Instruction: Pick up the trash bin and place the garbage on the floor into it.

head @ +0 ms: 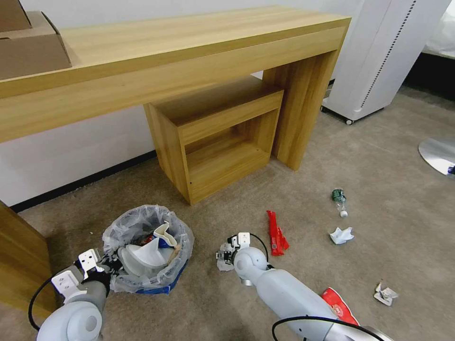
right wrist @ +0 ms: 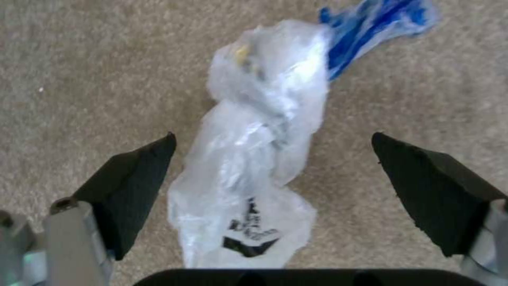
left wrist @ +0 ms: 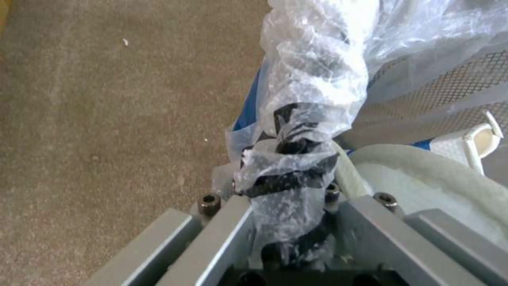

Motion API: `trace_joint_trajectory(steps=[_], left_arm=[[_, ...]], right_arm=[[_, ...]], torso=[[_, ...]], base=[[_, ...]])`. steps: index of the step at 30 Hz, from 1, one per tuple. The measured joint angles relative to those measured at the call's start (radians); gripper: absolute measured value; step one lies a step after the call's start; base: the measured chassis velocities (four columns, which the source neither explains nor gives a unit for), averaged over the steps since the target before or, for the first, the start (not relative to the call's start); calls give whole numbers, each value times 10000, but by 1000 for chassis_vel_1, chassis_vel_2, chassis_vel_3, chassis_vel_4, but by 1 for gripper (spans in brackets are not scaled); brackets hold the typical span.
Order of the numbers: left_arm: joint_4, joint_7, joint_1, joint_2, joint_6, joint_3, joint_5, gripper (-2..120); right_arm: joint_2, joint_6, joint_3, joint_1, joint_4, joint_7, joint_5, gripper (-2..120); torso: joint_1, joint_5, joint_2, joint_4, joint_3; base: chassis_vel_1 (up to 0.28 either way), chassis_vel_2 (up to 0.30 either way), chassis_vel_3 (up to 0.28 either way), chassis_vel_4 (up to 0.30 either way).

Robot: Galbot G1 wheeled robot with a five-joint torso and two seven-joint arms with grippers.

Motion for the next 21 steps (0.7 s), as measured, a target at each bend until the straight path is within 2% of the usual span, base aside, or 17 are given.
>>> trace_joint_trajectory(steps=[3,5,7,9,10,12,13,15,17,19,20,21], left_arm=[[-1,4,0,-1,-39,17,0,0],[21,33,1,-17,-127,68,17,0],[34,37,-4,-18,-134,73,21,0],[66,40,-41,-13,-144,88,23,0],[66,40,-41,-13,-144,88,23,0],[86,42,-60,1,-152,99,22,0],[86,42,-60,1,-152,99,22,0],[134,43,-77,5,-169,119,22,0],[143,43,-80,5,-178,128,22,0],[157,46,-86,4,-203,157,24,0],[157,46,-86,4,-203,157,24,0],[158,46,-92,10,-204,157,22,0]], right_arm=[[106,94,-76,27,-232,-40,-112,87],[226,260,-201,40,-545,-118,-322,78],[235,281,-217,33,-564,-121,-352,78],[237,335,-250,-13,-563,-121,-447,65],[237,335,-250,-13,-563,-121,-447,65],[195,372,-269,-46,-514,-132,-534,55],[195,372,-269,-46,-514,-132,-534,55],[100,433,-305,-78,-436,-168,-626,44],[71,437,-316,-88,-411,-187,-638,41],[-23,584,-369,-127,-361,-278,-788,30],[-23,584,-369,-127,-361,-278,-788,30],[-63,618,-372,-155,-327,-306,-836,25]], torso=[[0,-1,0,0,0],[0,0,0,0,0],[0,-1,0,0,0],[0,0,0,0,0],[0,0,0,0,0],[0,0,0,0,0],[0,0,0,0,0],[0,0,0,0,0],[0,0,0,0,0],[0,0,0,0,0],[0,0,0,0,0],[0,0,0,0,0]], base=[[0,0,0,0],[0,0,0,0],[0,0,0,0],[0,0,0,0],[0,0,0,0],[0,0,0,0],[0,0,0,0],[0,0,0,0],[0,0,0,0],[0,0,0,0],[0,0,0,0],[0,0,0,0]])
